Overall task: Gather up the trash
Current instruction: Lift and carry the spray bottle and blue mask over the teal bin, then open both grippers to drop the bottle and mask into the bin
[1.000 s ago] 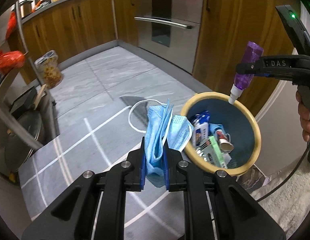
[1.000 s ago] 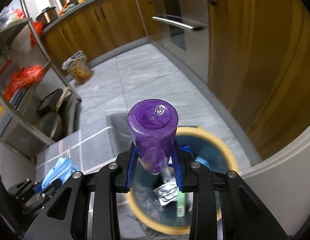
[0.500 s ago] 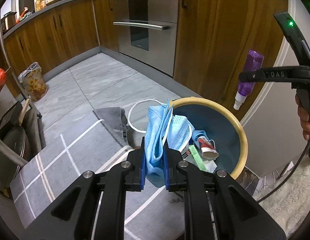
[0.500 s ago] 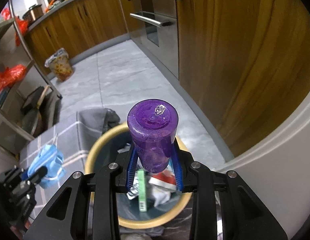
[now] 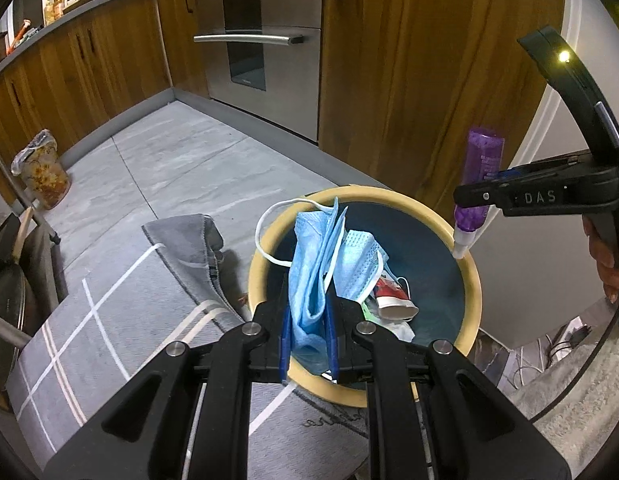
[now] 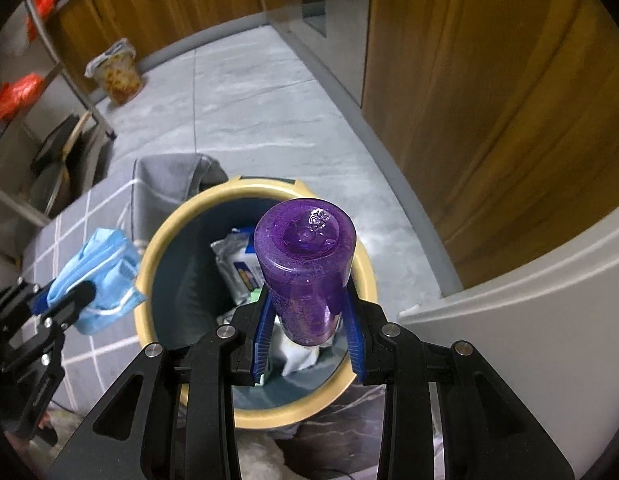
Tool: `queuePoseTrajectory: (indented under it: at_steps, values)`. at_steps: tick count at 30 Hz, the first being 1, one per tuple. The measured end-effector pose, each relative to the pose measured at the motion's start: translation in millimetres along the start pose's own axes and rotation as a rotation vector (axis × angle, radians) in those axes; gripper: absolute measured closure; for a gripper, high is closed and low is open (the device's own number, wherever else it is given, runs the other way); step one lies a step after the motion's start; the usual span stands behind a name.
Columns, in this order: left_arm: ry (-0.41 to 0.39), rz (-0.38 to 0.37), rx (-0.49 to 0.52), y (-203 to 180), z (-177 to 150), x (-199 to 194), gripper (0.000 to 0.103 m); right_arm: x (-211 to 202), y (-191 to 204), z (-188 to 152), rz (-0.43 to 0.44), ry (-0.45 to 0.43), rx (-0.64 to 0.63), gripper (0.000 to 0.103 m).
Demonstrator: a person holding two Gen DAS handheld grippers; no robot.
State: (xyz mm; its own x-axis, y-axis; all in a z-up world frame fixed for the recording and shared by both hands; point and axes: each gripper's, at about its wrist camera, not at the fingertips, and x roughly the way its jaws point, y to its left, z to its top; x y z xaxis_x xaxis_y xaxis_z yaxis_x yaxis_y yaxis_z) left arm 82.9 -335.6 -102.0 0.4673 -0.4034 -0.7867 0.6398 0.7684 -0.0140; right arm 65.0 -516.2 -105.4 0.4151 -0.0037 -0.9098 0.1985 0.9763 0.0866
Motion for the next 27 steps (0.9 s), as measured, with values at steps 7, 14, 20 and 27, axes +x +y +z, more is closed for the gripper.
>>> queuePoseTrajectory:
  at_steps: [7, 14, 20, 27]
  values:
    - [0.047, -0.029, 0.02, -6, -1, 18, 0.09, 15, 13, -4, 0.005, 0.072, -0.08, 0.069]
    - [0.105, -0.042, 0.059, -18, -8, 38, 0.09, 36, 25, -11, -0.003, 0.174, -0.147, 0.069]
    - [0.166, -0.043, 0.07, -21, -16, 55, 0.09, 49, 30, -15, -0.023, 0.232, -0.16, 0.069]
    - [0.172, -0.039, 0.044, -16, -19, 58, 0.068, 49, 27, -10, -0.035, 0.208, -0.14, 0.062]
